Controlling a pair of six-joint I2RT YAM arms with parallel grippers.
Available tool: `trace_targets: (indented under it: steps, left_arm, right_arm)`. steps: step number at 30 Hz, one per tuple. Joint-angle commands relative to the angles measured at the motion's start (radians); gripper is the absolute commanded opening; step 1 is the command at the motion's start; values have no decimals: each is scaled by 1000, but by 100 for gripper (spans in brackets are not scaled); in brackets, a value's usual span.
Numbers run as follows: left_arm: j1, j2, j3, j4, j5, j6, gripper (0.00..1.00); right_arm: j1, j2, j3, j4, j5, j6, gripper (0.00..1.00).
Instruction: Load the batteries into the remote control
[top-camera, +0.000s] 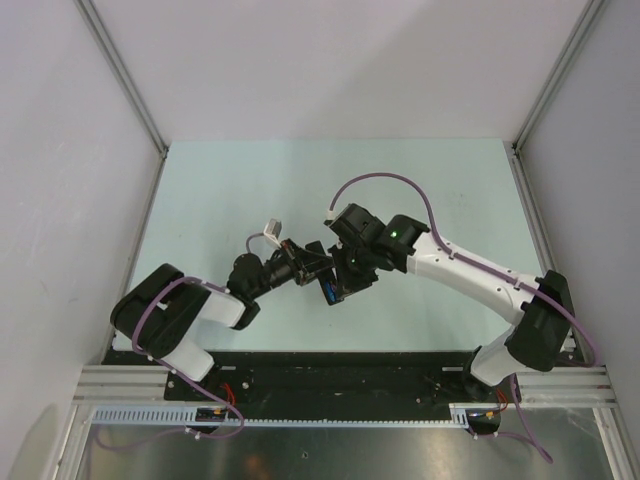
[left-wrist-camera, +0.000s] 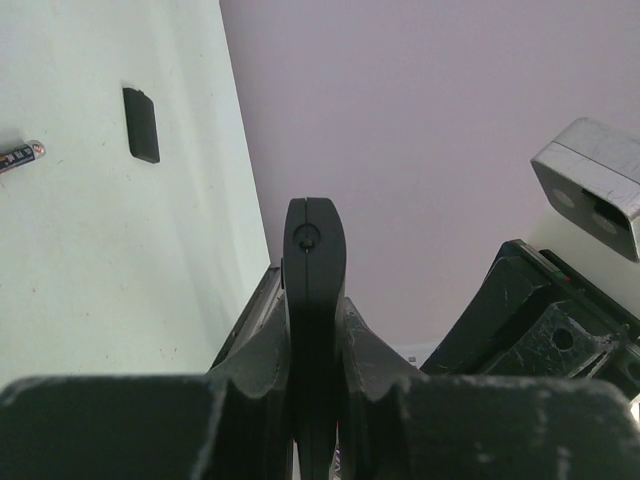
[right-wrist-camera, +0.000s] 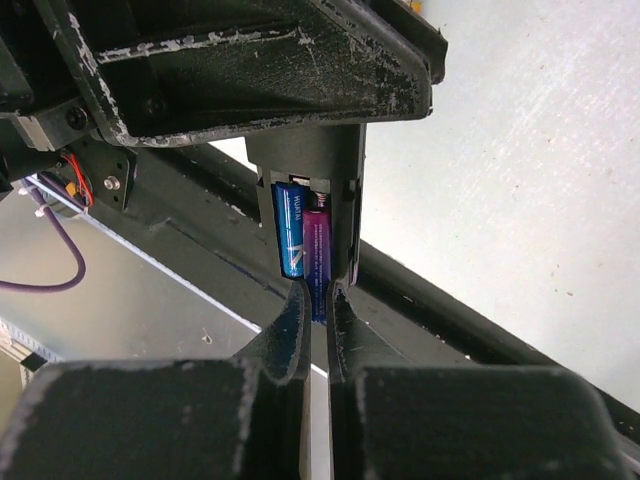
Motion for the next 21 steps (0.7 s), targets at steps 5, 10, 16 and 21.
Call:
trace_targets:
  steps: [5,10,16,21]
  left_arm:
    - [-25,-31,-18,228,-15,-36,0]
    - [-39,-29,-18,242,-15,-47,0]
    - [-49,-31,-15,262,-15,-74,0]
    - [-49,-39,-7,274,-9,-104,0]
  right_arm:
    - [-27,23,38,-25,-8,-9,0]
    - [-27,26,38,-7,4,-9,0]
    - [-21,27,38,-8,41,-15,0]
    - [-16,27,38,-28,81,-34,0]
